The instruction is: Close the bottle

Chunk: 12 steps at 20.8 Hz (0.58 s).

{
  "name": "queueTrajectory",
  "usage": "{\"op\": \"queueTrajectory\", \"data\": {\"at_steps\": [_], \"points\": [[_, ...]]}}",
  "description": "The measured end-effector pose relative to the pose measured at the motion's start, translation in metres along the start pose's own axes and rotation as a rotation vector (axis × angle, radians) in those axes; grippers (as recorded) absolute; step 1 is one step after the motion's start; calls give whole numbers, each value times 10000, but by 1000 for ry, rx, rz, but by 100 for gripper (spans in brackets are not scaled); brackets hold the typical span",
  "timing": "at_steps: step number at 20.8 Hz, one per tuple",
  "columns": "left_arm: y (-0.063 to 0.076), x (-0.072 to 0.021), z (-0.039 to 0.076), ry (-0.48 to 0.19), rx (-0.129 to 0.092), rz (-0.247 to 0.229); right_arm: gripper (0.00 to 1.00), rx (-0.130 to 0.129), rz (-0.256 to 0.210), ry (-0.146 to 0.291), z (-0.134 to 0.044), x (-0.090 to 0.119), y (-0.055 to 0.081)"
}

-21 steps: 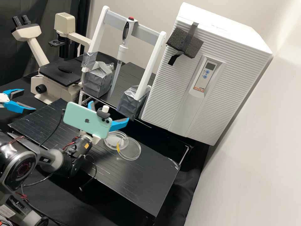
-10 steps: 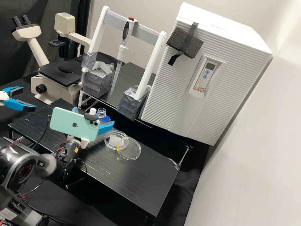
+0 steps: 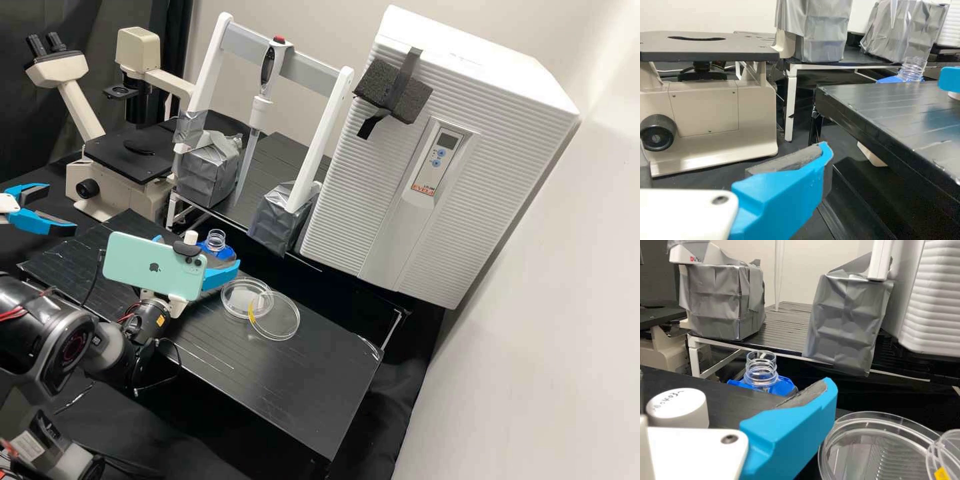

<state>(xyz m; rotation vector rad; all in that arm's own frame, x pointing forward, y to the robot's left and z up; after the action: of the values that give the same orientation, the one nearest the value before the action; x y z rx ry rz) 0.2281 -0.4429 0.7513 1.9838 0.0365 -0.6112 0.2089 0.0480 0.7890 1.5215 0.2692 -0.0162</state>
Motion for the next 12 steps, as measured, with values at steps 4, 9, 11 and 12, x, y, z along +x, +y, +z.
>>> {"op": "queueTrajectory", "data": {"at_steps": [4, 9, 11, 12], "points": [[-1, 1, 3, -1, 0, 0, 100, -2, 15, -6, 20, -3, 27], [-1, 1, 3, -1, 0, 0, 100, -2, 14, -1, 11, -4, 25], [-1, 1, 3, -1, 0, 0, 100, -2, 1, 13, -18, -1, -2], [-1, 1, 3, -1, 0, 0, 100, -2, -6, 20, -33, 0, -15]]}}
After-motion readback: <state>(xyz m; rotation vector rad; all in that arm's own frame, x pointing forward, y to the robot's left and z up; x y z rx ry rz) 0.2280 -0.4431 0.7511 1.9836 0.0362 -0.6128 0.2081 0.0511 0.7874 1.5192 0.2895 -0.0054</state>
